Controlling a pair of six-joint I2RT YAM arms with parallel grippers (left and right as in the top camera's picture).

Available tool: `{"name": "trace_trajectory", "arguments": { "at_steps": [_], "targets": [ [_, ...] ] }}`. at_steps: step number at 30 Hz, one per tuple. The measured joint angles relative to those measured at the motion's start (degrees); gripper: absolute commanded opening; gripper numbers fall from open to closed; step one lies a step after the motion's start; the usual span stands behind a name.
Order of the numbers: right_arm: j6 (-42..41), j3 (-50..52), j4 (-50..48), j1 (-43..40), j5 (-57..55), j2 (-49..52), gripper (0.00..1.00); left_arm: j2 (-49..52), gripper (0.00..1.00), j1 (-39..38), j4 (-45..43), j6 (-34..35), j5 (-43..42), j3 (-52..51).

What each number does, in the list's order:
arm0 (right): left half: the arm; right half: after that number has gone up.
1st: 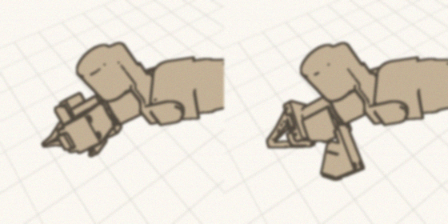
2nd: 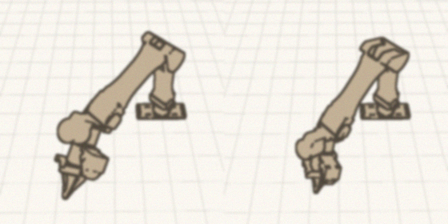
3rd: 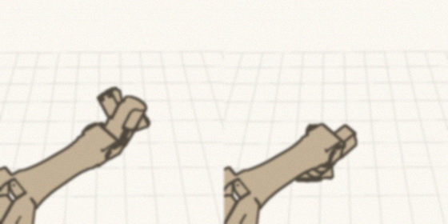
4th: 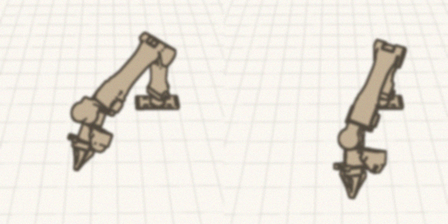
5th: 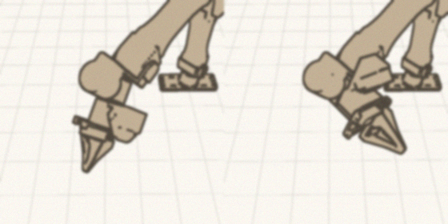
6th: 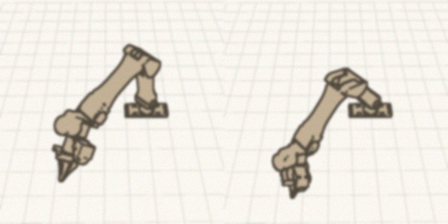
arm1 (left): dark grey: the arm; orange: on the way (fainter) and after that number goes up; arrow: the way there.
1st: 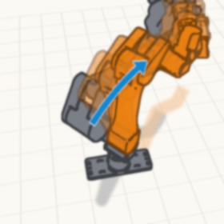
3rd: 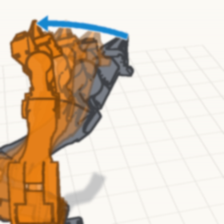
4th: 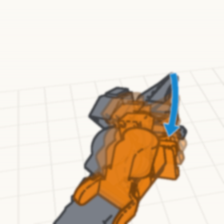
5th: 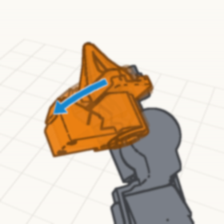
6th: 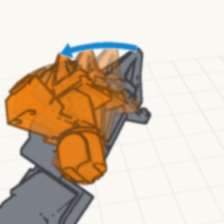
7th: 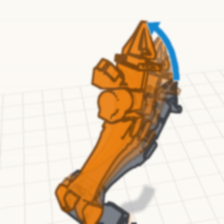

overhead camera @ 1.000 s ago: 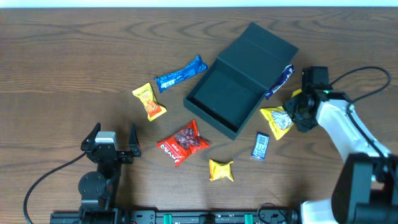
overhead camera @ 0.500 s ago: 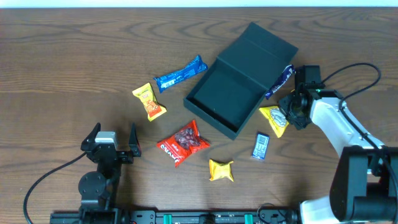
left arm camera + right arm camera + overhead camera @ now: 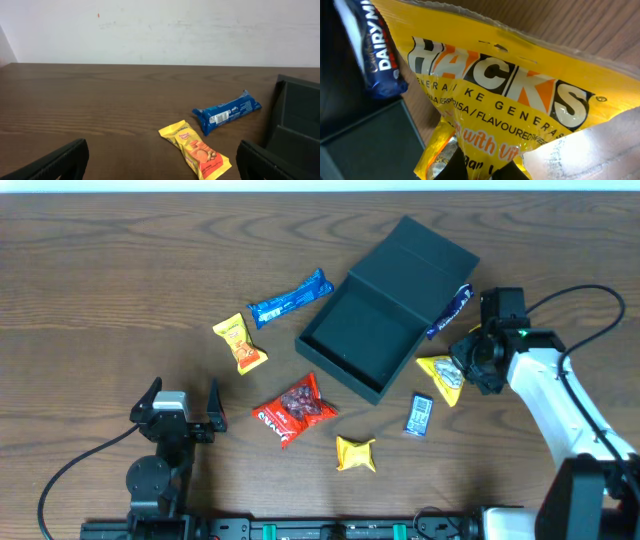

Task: Pack container
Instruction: 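Lift the yellow bag with the right gripper over the green box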

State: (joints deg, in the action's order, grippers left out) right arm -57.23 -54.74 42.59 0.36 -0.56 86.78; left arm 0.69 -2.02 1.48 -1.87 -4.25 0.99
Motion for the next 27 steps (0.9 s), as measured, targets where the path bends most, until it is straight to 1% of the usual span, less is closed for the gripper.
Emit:
{"name": "trace_trajectory", "arguments": {
  "at_steps": [7,11,15,21,25,27],
  "targets": [
    [2.4,0.0,1.1,2.7,1.1,-0.4,0.02,0.0,0.95,0.0,0.0,0.0,0.0,0.0],
    [2.7,-1.2,4.4,5.0,1.3,-0.9,0.02,0.0,0.95,0.0,0.0,0.0,0.0,0.0],
    [3.1,-4.9,8.3,7.0,1.4,-2.4,0.04,0.0,0.95,0.0,0.0,0.0,0.0,0.0],
    [3.5,-11.9,14.9,10.0,1.5,-5.0,0.02,0.0,0.95,0.0,0.0,0.0,0.0,0.0],
    [3.5,-15.9,15.3,14.0,1.6,-5.1,0.04,0.0,0.95,0.0,0.0,0.0,0.0,0.0],
    [3.3,-17.3,14.7,16.1,1.7,-5.1,0.06,0.0,0.95,0.0,0.0,0.0,0.0,0.0]
  ]
}}
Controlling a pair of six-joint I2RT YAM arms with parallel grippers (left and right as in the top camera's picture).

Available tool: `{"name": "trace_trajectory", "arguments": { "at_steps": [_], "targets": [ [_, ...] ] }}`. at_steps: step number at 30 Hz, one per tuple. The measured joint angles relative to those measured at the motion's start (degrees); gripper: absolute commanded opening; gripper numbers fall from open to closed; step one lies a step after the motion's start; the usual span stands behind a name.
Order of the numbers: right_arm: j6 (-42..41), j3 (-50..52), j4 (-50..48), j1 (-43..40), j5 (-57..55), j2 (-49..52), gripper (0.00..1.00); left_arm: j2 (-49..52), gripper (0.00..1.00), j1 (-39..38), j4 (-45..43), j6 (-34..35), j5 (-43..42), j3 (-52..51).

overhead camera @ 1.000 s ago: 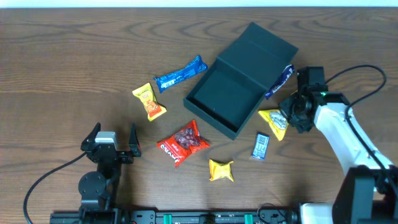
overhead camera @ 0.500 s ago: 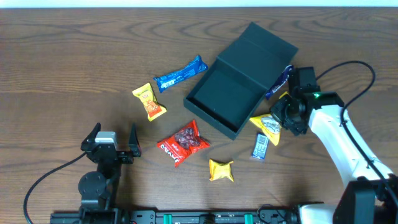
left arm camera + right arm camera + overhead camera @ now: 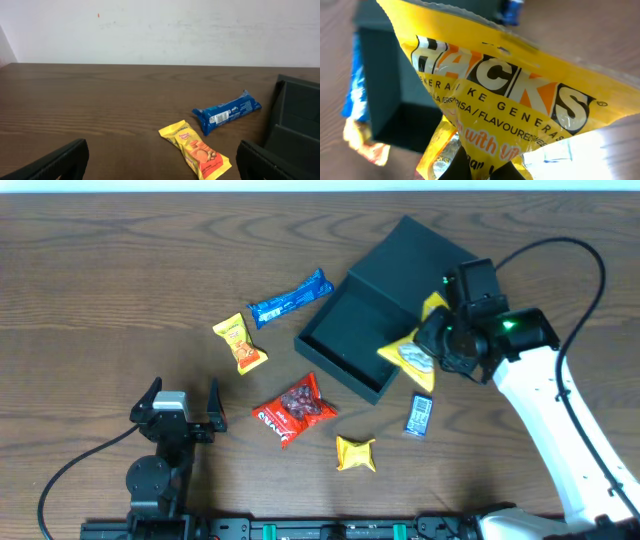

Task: Pack container
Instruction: 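Lift the yellow bag with the right gripper over the green box, then lower the yellow bag into the box and open the right gripper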

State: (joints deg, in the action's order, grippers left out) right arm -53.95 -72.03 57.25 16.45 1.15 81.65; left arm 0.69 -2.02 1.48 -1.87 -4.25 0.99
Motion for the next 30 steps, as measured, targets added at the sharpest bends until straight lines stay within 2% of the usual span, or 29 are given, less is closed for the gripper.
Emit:
{"name": "trace_trajectory", "arguments": {
  "at_steps": [5,10,26,29,30],
  "targets": [
    [-0.9,-0.4,-4.1,2.0,1.1,1.6,0.07,0.0,0.95,0.0,0.0,0.0,0.0,0.0],
    [-1.8,-0.4,-10.1,3.1,4.0,8.9,0.07,0.0,0.95,0.0,0.0,0.0,0.0,0.0],
    [-2.9,-0.5,-12.7,5.6,6.7,18.4,0.1,0.0,0.95,0.0,0.0,0.0,0.0,0.0],
    [-2.8,-0.5,-12.8,5.5,6.8,20.3,0.13,0.0,0.95,0.0,0.0,0.0,0.0,0.0],
    [-2.8,-0.5,-12.8,5.5,6.7,20.5,0.18,0.0,0.95,0.0,0.0,0.0,0.0,0.0]
  ]
}}
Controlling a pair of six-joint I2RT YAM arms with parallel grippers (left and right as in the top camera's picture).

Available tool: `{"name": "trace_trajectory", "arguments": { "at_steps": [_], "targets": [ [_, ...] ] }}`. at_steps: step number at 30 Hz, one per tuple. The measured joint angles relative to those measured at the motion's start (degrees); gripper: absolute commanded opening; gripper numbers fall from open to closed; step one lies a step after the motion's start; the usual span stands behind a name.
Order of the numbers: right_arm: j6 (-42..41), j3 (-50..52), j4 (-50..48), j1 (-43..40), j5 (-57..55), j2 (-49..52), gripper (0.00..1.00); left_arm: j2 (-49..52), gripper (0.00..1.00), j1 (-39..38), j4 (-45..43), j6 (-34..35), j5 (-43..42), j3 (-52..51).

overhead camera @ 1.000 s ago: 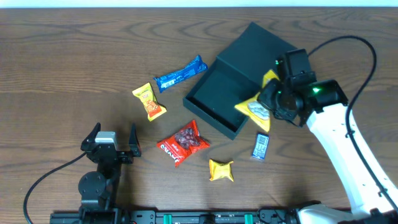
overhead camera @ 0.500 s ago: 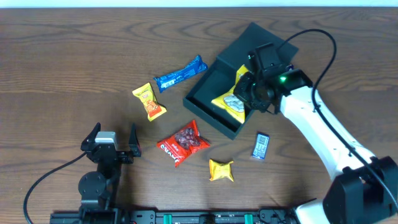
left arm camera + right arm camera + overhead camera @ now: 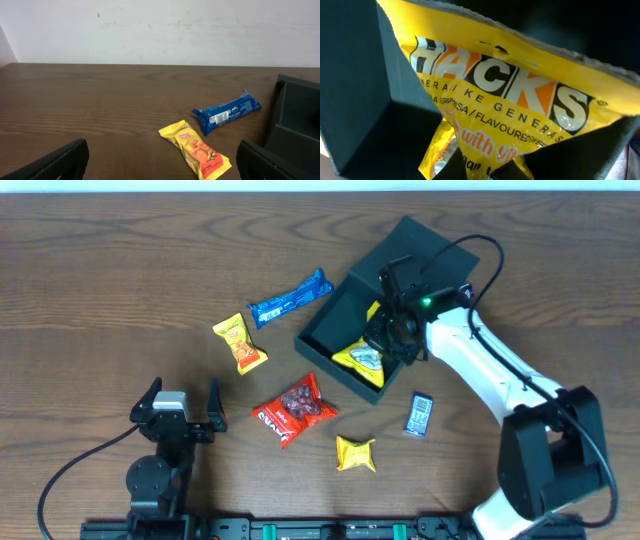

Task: Pack container
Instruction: 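Lower the yellow bag into the box and open the right gripper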

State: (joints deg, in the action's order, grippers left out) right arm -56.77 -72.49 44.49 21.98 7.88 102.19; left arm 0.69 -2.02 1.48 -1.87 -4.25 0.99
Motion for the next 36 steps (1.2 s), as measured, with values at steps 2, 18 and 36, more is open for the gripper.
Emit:
{"name": "trace_trajectory", "arguments": {
  "at_steps": [2,18,36],
  "targets": [
    [0.2,0.0,0.0,0.0,-0.3,0.3,0.26,0.0,0.95,0.0,0.0,0.0,0.0,0.0],
    [0.9,0.0,0.5,-0.3,0.8,-3.3,0.02,0.0,0.95,0.0,0.0,0.0,0.0,0.0],
    [0.5,2.9,-1.8,-0.3,1.6,3.3,0.02,0.0,0.95,0.0,0.0,0.0,0.0,0.0]
  ]
}}
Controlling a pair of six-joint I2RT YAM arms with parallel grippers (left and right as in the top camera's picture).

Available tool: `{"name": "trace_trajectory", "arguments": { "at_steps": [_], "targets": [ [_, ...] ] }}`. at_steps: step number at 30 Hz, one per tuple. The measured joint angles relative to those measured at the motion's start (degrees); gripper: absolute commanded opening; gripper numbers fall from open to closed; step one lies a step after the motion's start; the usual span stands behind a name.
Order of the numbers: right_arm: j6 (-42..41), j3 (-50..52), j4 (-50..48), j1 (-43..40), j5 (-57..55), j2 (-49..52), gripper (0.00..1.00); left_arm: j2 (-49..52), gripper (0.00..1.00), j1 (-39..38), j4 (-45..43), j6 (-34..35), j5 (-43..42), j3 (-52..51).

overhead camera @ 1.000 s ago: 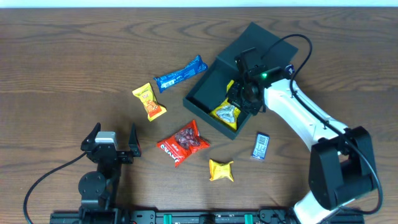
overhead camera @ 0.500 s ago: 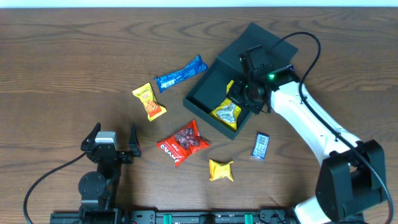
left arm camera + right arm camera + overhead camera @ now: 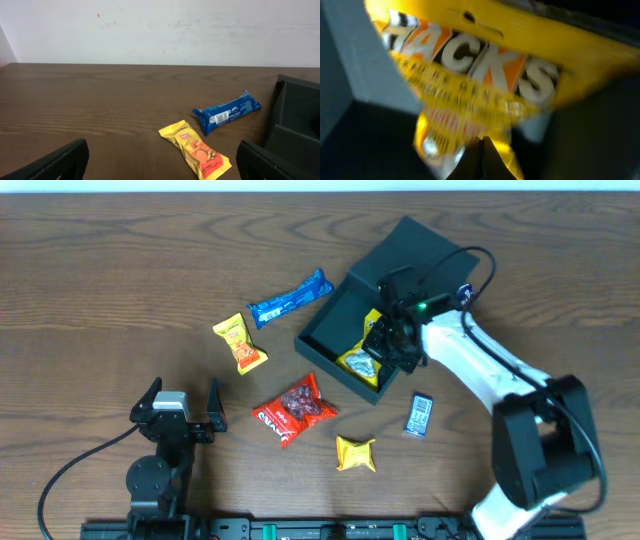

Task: Pack container
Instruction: 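Lower the yellow bag into the box and open the right gripper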

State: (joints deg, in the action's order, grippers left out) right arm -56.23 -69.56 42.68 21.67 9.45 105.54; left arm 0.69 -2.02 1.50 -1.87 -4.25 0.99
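Note:
The open black box [image 3: 335, 315] lies right of the table's middle, its lid [image 3: 425, 250] folded back. My right gripper [image 3: 392, 345] reaches into the box, shut on the yellow Hacks bag [image 3: 360, 358], which hangs low at the box's near right side. In the right wrist view the bag [image 3: 470, 75] is blurred above the closed fingertips [image 3: 482, 150], with dark box walls around. My left gripper [image 3: 180, 412] rests near the front left, open and holding nothing, its fingers [image 3: 55, 162] at the view's lower corners.
Loose snacks lie left of and in front of the box: a blue bar [image 3: 290, 298], a yellow cracker packet [image 3: 240, 343], a red bag [image 3: 293, 410], a yellow candy [image 3: 355, 453] and a small blue packet [image 3: 419, 416]. A Dairy Milk bar [image 3: 463, 290] sits by the lid.
My right gripper, still shut on the Hacks bag, has shifted slightly inside the box and the bag sits lower. The left arm has not moved.
My right gripper was shut on the Hacks bag on the table right of the box. Then it held the bag in the air over the box's right edge. Then the bag was inside the box, and now it is lower there.

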Motion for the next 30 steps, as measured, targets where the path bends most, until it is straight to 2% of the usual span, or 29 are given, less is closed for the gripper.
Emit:
{"name": "trace_trajectory", "arguments": {
  "at_steps": [8,13,18,30],
  "targets": [
    [0.1,0.0,-1.9,0.0,0.9,2.8,0.02,0.0,0.95,0.0,0.0,0.0,0.0,0.0],
    [0.1,0.3,1.3,0.3,2.1,-2.8,0.02,0.0,0.95,0.0,0.0,0.0,0.0,0.0],
    [0.1,0.2,-0.9,0.6,2.6,-9.3,0.01,0.0,0.95,0.0,0.0,0.0,0.0,0.0],
    [0.6,0.3,-1.9,0.6,1.8,-2.4,0.02,0.0,0.95,0.0,0.0,0.0,0.0,0.0]
  ]
}}
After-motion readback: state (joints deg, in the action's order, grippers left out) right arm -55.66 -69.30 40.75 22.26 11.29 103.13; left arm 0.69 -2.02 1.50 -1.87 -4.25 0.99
